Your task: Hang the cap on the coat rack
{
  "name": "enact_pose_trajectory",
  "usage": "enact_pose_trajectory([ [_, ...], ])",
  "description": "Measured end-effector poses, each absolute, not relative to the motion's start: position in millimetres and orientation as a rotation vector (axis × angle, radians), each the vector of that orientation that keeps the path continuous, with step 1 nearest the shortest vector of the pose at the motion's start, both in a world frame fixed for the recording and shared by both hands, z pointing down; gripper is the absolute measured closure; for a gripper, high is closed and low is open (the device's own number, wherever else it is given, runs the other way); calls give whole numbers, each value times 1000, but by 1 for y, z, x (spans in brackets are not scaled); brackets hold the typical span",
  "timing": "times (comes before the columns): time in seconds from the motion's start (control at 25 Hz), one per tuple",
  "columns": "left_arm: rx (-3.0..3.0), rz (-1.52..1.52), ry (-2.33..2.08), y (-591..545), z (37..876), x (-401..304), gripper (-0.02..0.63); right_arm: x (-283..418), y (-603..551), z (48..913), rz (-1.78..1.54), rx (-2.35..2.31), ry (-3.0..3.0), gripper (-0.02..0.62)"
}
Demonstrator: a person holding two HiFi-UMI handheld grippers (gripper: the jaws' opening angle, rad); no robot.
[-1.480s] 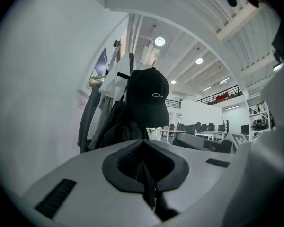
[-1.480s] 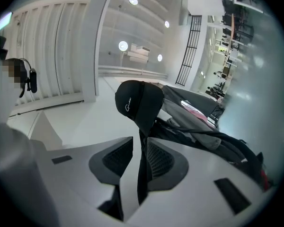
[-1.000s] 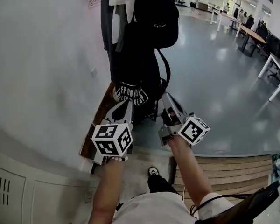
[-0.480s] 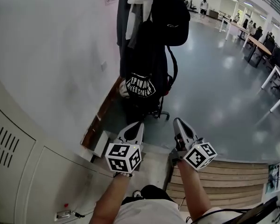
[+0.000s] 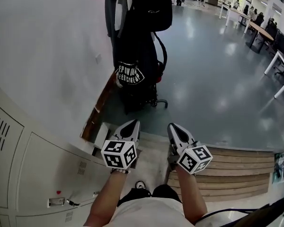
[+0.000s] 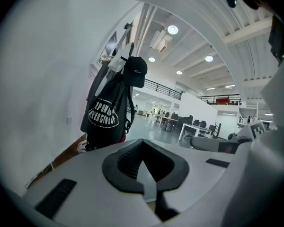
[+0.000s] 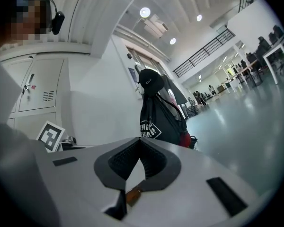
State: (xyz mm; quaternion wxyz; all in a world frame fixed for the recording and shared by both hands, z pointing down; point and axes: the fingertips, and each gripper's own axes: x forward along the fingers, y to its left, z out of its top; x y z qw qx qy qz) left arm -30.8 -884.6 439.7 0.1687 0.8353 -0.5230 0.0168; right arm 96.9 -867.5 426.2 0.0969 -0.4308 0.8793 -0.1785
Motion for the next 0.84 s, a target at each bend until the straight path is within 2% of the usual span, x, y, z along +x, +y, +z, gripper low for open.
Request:
enact_pose_trajectory([
  [0.32, 2335, 14, -1499, -874, 440, 2, 603, 120, -857, 431, -597, -1214, 2680, 594],
  [0.84, 2298, -33, -1546, -877, 434, -18, 603, 98, -869, 423, -617, -1149, 2712, 594],
])
